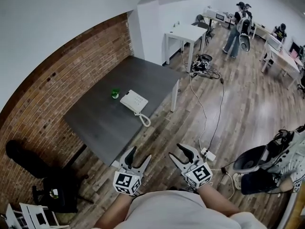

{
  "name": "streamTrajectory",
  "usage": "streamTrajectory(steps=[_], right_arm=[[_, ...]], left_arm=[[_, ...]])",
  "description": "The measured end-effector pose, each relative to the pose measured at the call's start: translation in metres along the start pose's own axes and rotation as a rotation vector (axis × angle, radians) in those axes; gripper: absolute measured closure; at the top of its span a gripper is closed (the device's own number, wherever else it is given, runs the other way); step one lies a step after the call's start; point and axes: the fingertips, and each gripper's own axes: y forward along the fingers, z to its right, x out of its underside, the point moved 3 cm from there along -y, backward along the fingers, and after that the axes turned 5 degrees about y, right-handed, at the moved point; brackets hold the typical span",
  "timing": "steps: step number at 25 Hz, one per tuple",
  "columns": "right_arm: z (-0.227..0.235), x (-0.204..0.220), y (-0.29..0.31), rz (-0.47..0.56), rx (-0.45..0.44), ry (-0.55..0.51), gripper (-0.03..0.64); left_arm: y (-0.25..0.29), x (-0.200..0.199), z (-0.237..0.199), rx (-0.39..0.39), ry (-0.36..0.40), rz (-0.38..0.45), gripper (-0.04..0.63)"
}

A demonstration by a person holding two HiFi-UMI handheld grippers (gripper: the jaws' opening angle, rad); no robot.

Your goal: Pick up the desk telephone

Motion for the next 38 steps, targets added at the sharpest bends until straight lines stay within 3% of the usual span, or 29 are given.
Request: streamTrajectory(steps=[8, 22, 28, 38], right_arm=[[0.063, 0.008, -0.033, 0.004, 0.046, 0.034, 0.405], [0.124, 0.018, -0.019, -0.032, 0.146, 0.068, 0.405], [0.152, 0.022, 0.033, -0.043, 0.145, 0.074, 0.404], [0.178, 0.004, 0.181, -0.042, 0.105, 0.089, 0.405]], left_arm=[[0.06, -0.005, 0.038, 0.038, 0.022, -0.015, 0.273], [0.16, 0.002, 0.027, 0.143, -0.056, -0.007, 0.264], [0.201, 0.004, -0.015, 0.159, -0.065, -0.004, 0.261], [0.239, -0.004, -0.143, 0.141, -0.076, -0.015, 0.255]])
